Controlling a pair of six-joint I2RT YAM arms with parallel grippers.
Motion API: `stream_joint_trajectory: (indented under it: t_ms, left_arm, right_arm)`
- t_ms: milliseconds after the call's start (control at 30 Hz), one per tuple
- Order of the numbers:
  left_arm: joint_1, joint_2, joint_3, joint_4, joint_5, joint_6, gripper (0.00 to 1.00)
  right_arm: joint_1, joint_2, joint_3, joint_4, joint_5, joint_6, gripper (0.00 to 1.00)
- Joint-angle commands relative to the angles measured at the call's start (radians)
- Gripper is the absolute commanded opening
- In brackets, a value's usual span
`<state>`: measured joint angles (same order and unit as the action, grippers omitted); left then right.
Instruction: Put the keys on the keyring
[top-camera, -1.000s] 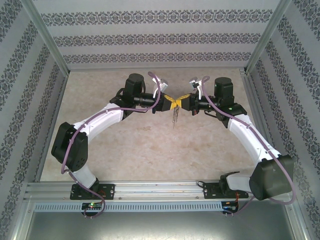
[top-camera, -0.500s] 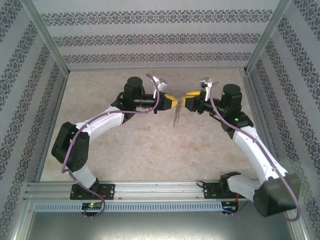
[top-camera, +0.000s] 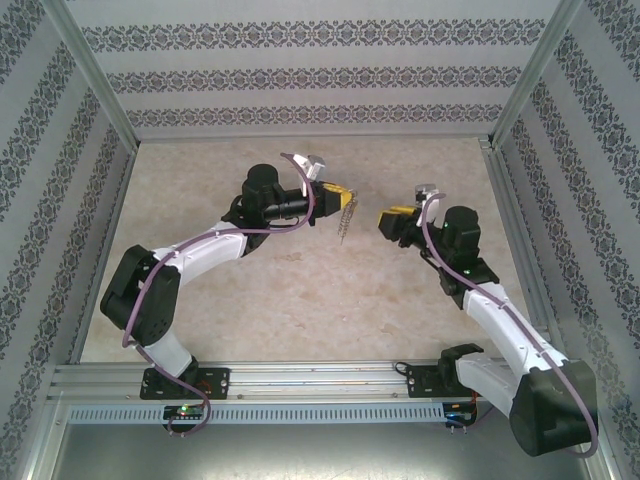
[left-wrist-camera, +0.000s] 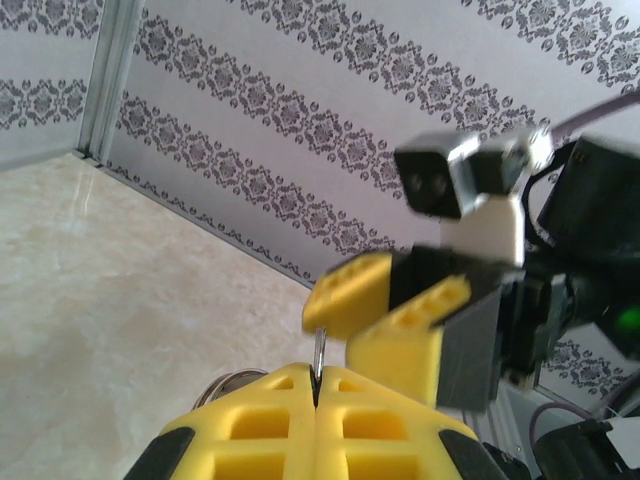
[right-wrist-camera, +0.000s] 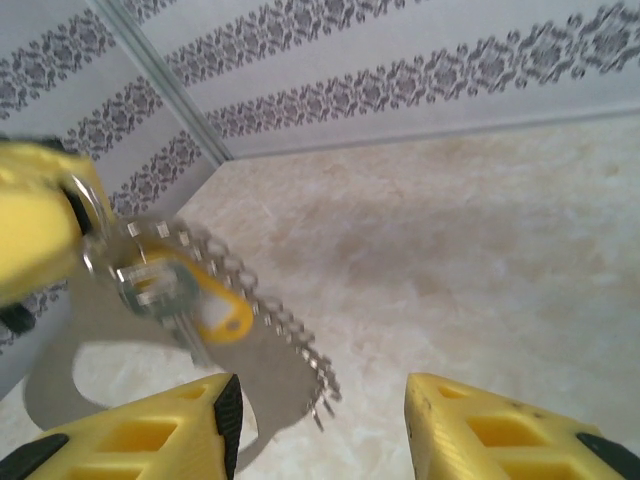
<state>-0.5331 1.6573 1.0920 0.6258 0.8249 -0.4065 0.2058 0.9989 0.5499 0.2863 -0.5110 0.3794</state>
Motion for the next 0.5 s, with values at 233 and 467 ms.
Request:
stream_joint_trajectory:
  t_ms: [233, 467]
  left_arm:
    - [-0.045, -0.050, -0.006, 0.103, -0.078, -0.031, 0.00]
    - [-0.057, -0.047, -0.003, 0.110, -0.084, -0.038, 0.00]
  right_arm:
    - [0.147, 0.011, -0.051, 0.169, 0.080, -0.003, 0.47]
    - [0.182, 0.047, -0.007, 0.167, 0.104, -0.022, 0.48]
